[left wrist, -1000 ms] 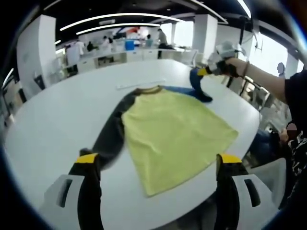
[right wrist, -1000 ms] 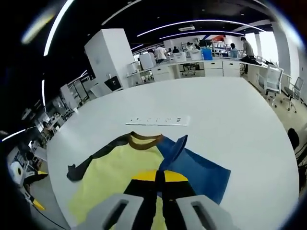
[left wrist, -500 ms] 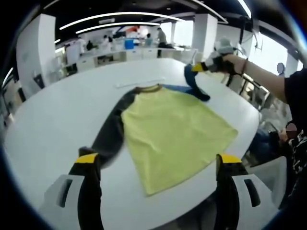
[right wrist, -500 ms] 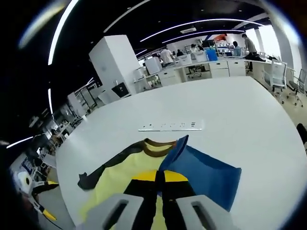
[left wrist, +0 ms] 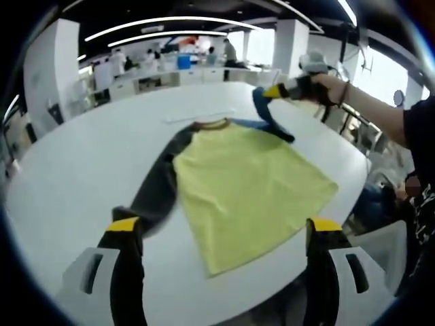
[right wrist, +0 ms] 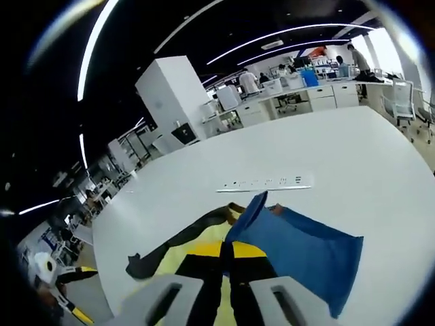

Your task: Fold the garment on the visible template until the final outline fits inside the template.

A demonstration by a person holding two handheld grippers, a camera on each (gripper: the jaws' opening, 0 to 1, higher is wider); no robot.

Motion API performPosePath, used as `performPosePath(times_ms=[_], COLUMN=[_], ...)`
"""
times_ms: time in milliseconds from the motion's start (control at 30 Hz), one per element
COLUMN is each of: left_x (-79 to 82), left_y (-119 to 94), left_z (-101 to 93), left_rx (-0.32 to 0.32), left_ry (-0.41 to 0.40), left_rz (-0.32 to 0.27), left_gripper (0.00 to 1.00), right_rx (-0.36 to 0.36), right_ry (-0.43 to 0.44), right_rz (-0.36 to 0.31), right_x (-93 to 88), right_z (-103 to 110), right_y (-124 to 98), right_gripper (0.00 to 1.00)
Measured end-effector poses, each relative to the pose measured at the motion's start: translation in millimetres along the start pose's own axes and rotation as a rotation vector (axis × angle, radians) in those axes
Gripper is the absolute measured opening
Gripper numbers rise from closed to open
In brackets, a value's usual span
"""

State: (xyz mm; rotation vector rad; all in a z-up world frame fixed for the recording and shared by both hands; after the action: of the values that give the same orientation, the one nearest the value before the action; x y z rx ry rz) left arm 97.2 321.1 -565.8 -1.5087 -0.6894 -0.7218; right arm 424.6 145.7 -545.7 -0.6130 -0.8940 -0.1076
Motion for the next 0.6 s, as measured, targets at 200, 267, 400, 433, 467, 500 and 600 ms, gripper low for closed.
performPosePath(times_ms=[200,267,400,433,467,500,600], left_x=[-1.3,-1.9,-3.0,-3.3,-3.5,-3.8,-4.3], left_y=[1.8,2.1,2.3,2.4,2.5,2.8,3.6], left_z=[0.1,0.4,1.5,1.6,1.7,1.9,1.7], left_rx=[-0.004,-0.003,0.0,-0.001,-0.002,0.0,-0.001], left_ry=[-0.003,-0.004,-0.007,-0.007,-0.007,-0.007,-0.011], left_rz=[0.003,0.005,0.008,0.009,0.01,0.011,0.01], left_gripper=[0.96,0.96,0.96,0.96,0.96,0.96,0.96], right_rx=[0.057,0.068,0.082,0.082,0.082,0.083,0.095], right_ry=[-0.007,-0.008,-0.013,-0.019,-0.027,-0.04,-0.042], right_rz=[-0.028,-0.029,-0.025,-0.023,-0.021,-0.024,-0.029], right_x=[1.1,0.5,-0.7,-0.5,0.0,1.4,5.0], right_z=[13.8,16.3,21.0,22.4,23.8,26.7,34.6], right_y=[8.9,11.3,15.7,16.7,17.6,19.2,24.8], right_gripper=[0.0,0.0,0.0,0.0,0.0,0.0,0.0])
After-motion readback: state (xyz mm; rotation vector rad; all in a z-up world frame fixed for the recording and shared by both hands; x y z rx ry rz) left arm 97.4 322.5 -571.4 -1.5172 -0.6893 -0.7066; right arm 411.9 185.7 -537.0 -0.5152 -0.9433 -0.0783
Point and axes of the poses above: the point that each gripper's makers call its tool centre point, and the gripper's own axes: y roughly forward along the fingers, z roughly to its left, x roughly out of its top, the point moved 7 cm from there along -y, roughly backward along the fingers, and after that the axes turned 2 degrees about y, right-handed, at the moved point
